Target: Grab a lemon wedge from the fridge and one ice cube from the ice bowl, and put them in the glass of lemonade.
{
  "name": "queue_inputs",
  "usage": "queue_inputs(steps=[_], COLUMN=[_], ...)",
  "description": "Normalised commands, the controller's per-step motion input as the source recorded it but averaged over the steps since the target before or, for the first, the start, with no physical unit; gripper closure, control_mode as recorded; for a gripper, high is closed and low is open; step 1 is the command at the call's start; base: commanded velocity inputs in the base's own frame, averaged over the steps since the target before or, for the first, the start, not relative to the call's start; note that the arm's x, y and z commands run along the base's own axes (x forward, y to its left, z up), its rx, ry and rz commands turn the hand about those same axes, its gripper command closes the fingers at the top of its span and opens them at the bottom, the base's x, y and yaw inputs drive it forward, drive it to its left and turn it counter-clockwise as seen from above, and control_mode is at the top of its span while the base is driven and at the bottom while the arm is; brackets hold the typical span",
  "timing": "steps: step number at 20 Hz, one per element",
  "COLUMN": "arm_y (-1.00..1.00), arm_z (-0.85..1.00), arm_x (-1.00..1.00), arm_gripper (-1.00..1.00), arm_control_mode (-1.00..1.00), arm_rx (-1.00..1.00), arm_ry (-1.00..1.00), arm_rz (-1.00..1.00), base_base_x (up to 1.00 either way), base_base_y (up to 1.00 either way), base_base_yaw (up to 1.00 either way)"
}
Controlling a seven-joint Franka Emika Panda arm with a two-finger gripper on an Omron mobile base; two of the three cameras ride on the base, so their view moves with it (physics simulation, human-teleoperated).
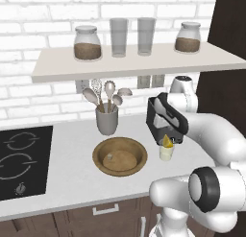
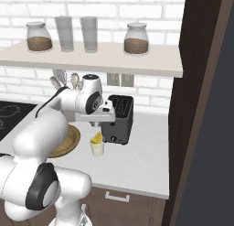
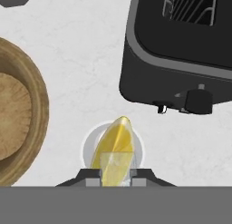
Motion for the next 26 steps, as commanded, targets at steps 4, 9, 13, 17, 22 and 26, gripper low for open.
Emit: queue_inputs(steps=[4, 9, 13, 17, 22, 26], arm_y=[0.01, 0.00, 0.00, 0.00, 0.00, 0.00], arm_z=[0.00, 0.00, 0.00, 0.00, 0.00, 0.00], arm_x=[-0.03, 0.00, 0.00, 0.00, 0.00, 0.00], arm_gripper=[1.00, 1.00, -1.00, -1.00, -1.00, -1.00], arm_control_mode=[-1.00, -1.00, -1.00, -1.00, -1.00, -1.00], arm_rx=[0.00, 0.00, 0.00, 0.00, 0.00, 0.00], arm_ry=[0.00, 0.00, 0.00, 0.00, 0.00, 0.00], arm_rz=[0.00, 0.00, 0.00, 0.00, 0.00, 0.00], base_base_x=[0.00, 0.00, 0.00, 0.00, 0.00, 0.00], base_base_y=[0.00, 0.00, 0.00, 0.00, 0.00, 0.00], base_base_yaw=[0.00, 0.00, 0.00, 0.00, 0.00, 0.00])
